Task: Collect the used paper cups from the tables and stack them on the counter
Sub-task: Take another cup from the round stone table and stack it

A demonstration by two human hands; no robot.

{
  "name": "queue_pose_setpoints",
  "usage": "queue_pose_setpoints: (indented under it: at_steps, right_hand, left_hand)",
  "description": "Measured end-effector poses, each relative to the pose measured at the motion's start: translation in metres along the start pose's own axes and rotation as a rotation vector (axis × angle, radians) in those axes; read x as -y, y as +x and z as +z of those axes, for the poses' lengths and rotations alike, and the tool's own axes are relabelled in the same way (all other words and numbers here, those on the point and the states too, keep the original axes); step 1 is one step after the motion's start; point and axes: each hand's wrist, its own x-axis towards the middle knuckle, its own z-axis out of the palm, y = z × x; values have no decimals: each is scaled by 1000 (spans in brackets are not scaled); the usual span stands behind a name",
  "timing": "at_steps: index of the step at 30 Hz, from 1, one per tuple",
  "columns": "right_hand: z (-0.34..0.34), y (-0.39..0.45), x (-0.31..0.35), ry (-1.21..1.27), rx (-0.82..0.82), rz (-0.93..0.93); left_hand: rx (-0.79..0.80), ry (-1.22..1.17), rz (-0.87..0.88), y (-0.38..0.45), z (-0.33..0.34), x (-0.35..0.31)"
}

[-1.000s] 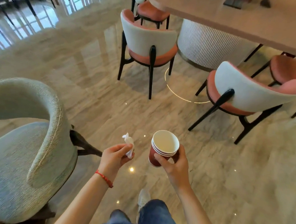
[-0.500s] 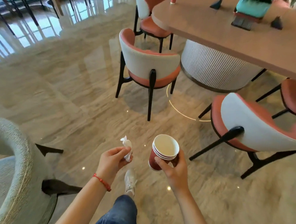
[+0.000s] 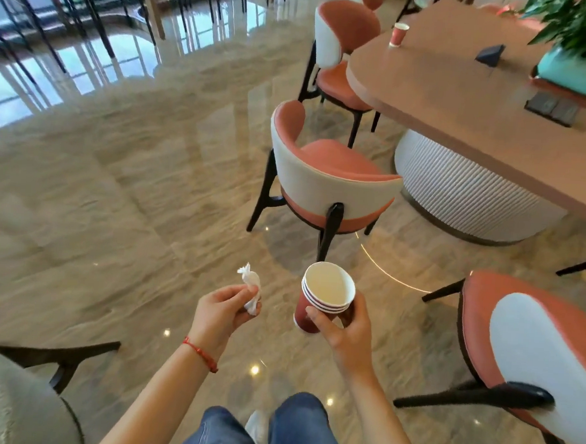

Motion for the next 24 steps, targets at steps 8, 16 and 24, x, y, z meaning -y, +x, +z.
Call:
queue_pose_setpoints:
  at_steps: [8, 16, 24]
  right_hand:
    - [72, 120, 16, -12, 233, 0]
    - [182, 225, 39, -59, 625, -32]
    - [290, 274, 50, -52, 830, 5]
  left_hand:
    - [-175, -122, 54, 77, -15, -55]
    - [-457, -274, 156, 135, -54, -122]
    - [-685, -416, 206, 169, -112, -163]
